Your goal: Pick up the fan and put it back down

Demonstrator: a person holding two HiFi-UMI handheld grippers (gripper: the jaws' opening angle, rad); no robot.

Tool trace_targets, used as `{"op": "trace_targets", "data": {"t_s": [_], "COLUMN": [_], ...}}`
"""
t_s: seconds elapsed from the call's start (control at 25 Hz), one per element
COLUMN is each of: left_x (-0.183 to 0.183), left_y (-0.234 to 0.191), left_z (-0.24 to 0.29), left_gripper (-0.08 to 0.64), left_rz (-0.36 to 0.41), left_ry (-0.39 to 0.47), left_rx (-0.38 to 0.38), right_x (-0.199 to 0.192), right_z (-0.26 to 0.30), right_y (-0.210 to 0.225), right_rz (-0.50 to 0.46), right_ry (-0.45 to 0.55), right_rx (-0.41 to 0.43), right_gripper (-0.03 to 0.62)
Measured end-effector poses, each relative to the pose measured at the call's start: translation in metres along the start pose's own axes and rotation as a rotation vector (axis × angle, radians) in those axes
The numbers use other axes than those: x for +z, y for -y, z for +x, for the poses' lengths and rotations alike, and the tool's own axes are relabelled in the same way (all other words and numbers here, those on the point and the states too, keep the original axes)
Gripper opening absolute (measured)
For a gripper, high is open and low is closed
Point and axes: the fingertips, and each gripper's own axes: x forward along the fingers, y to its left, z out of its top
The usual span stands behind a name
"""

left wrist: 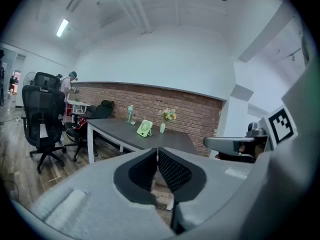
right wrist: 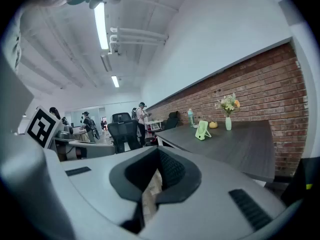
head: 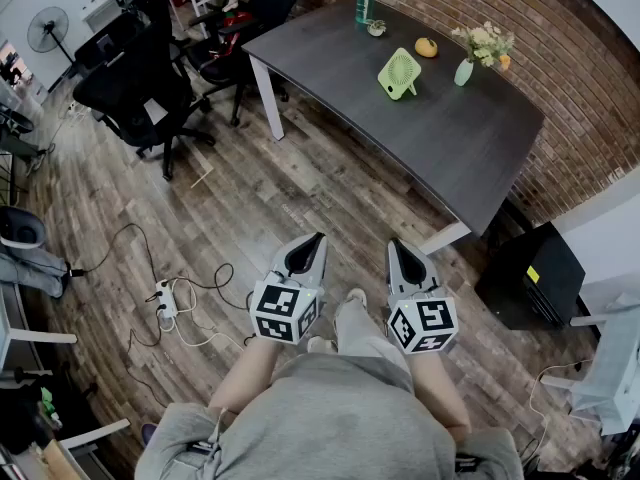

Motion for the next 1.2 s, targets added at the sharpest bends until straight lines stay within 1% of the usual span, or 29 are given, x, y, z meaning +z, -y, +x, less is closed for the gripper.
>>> {"op": "trace_targets", "data": {"t_s": [0.12, 0.28, 0.48, 0.64, 0.84, 1.2], "left_x": [-0.004, 0.0, 0.001, -0.003, -0.001, 0.003], "left_y": [0.025, 0.047, 0.067, 0.081, 0.079, 0.056], "left_z": [-0.037, -0.068, -0.088, -0.093, -0.098, -0.097], "left_gripper": [0.025, 0.025, 0.025, 0.025, 0.025, 0.025], "left_rz": [-0.014, 0.002, -0.013, -0.002, -0.005, 0.01], "left_ry": [0.016, 0.048, 0.069, 0.063, 0.073, 0.076], "left_rx": [0.005, 0.021, 0.026, 0.014, 0.01, -0.009], "right_x": [0.0, 0.009, 0.015, 0.012, 0.014, 0.013], "right_z": [-0.037, -0.069, -0.099, -0.112, -0.114, -0.094], "right_y": [-0.015, -0.026, -0.034, -0.032, -0.034, -0.052], "right_rz": [-0.044, -0.061, -0.084, -0.071, -0.034, -0.031], "right_ry": [-0.012, 0.016, 0.035, 0.039, 0.056, 0.067], "right_rx": [0.02, 0.033, 0.048, 0.042, 0.035, 0.035], "right_gripper": [0.0, 0.0, 0.0, 0.0, 0.0, 0.0]}}
